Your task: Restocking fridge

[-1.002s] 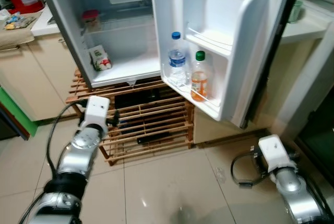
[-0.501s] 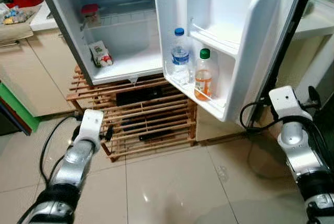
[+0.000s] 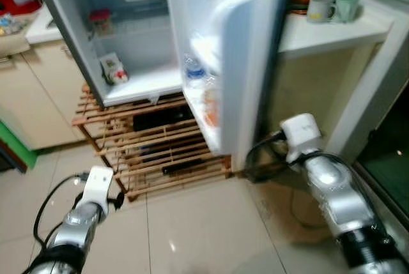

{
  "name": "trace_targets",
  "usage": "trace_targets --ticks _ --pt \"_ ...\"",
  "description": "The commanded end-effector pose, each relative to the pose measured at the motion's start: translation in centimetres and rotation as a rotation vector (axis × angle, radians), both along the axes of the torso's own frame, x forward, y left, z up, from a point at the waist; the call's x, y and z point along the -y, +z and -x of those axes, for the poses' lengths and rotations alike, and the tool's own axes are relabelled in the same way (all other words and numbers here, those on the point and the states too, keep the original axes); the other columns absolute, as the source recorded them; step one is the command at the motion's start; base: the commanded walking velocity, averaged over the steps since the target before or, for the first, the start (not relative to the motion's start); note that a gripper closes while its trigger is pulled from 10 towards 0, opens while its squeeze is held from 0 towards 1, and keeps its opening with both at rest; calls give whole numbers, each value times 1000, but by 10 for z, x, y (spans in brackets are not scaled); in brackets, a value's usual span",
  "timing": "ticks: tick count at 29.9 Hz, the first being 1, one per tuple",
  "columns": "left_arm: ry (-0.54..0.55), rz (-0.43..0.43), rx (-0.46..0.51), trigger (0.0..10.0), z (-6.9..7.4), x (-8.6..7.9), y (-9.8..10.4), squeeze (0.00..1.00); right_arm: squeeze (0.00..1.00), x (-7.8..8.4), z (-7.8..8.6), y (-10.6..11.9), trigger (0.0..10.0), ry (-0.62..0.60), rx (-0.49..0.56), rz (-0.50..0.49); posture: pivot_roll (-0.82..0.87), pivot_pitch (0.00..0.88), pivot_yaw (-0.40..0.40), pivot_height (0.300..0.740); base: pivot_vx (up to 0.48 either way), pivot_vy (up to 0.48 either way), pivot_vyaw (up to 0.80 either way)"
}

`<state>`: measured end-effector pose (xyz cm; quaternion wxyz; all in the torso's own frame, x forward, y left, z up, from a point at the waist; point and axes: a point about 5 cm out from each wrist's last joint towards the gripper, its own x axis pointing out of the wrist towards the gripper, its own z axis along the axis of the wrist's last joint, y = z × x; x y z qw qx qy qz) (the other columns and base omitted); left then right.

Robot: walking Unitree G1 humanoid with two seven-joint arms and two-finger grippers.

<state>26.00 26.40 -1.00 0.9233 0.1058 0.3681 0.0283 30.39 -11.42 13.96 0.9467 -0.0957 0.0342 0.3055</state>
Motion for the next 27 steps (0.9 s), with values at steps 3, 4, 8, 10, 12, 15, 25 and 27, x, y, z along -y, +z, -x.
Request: trace_targets --ticks 3,4,8,10,12,15,25,27 --pt "28 3 -102 10000 20 -14 -11 0 12 -23 17 25 10000 232 -17 -127 -131 0 79 740 0 0 0" --pt "34 16 -112 10000 22 -14 -13 0 12 -24 19 28 10000 269 -43 -167 -128 0 77 740 0 0 0" --pt "58 50 15 10000 11 -13 -3 0 8 7 -17 12 10000 -77 -26 -120 -111 0 70 740 0 0 0" --pt "59 67 86 10000 1 -11 6 0 12 16 -23 9 10000 -172 -20 -105 -110 0 70 740 0 0 0" --pt "46 80 248 10000 -21 -7 33 0 12 27 -28 7 10000 -302 14 -75 -103 0 67 740 0 0 0" --pt "30 92 400 10000 -42 -2 65 0 12 29 -29 5 10000 -366 37 -79 -97 0 67 740 0 0 0" --pt "-49 127 787 10000 -68 32 151 0 12 7 -27 -9 10000 -382 107 -85 -85 0 73 740 187 279 0" --pt "-111 124 786 10000 -68 45 153 0 12 8 -25 -14 10000 -383 94 -104 -85 0 74 740 137 428 0"
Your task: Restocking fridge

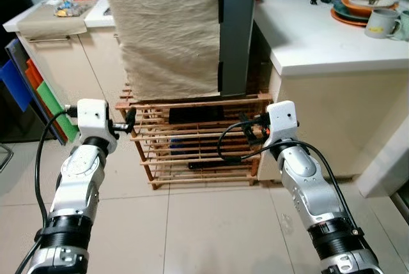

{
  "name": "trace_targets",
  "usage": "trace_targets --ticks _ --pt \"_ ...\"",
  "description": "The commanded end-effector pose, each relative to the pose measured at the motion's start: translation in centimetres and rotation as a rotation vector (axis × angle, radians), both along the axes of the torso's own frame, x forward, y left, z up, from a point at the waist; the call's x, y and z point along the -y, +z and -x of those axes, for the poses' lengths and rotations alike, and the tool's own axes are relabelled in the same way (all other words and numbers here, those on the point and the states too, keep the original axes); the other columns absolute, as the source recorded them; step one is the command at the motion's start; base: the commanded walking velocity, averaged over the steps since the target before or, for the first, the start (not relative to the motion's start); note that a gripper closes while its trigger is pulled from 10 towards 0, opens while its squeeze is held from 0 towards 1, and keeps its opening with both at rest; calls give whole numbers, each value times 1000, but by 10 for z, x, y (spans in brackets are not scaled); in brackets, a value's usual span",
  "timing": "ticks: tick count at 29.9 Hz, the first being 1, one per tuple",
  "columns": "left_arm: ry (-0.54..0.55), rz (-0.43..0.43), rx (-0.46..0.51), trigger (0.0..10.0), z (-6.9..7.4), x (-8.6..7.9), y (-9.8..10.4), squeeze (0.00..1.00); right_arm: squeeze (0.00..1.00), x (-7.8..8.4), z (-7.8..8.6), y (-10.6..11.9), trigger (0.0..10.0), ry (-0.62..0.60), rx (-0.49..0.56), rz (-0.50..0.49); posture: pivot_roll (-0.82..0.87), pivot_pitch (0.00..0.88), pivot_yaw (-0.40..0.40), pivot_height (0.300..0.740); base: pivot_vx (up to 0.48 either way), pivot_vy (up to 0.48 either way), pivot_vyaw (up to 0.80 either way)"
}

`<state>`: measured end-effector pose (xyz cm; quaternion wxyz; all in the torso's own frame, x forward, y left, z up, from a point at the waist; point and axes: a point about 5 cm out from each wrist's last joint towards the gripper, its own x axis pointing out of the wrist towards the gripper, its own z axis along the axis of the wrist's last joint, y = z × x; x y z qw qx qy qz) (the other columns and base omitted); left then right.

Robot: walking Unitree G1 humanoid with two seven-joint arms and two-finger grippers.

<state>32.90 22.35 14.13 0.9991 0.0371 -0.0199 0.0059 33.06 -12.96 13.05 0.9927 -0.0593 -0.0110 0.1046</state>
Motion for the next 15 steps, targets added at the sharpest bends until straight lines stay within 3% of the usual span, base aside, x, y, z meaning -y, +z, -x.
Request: trace_targets --ticks 1,6,15 --pt "-22 -28 -4 10000 1 5 2 0 12 -7 2 -5 10000 23 -8 -12 -85 0 74 740 0 461 0" --pt "-82 7 -24 10000 4 31 1 0 27 0 3 -16 10000 -18 -34 -22 -88 0 78 740 0 478 0" --pt "-49 39 -44 10000 1 31 4 0 27 -2 3 -13 10000 2 15 -13 -95 0 73 740 0 473 0"
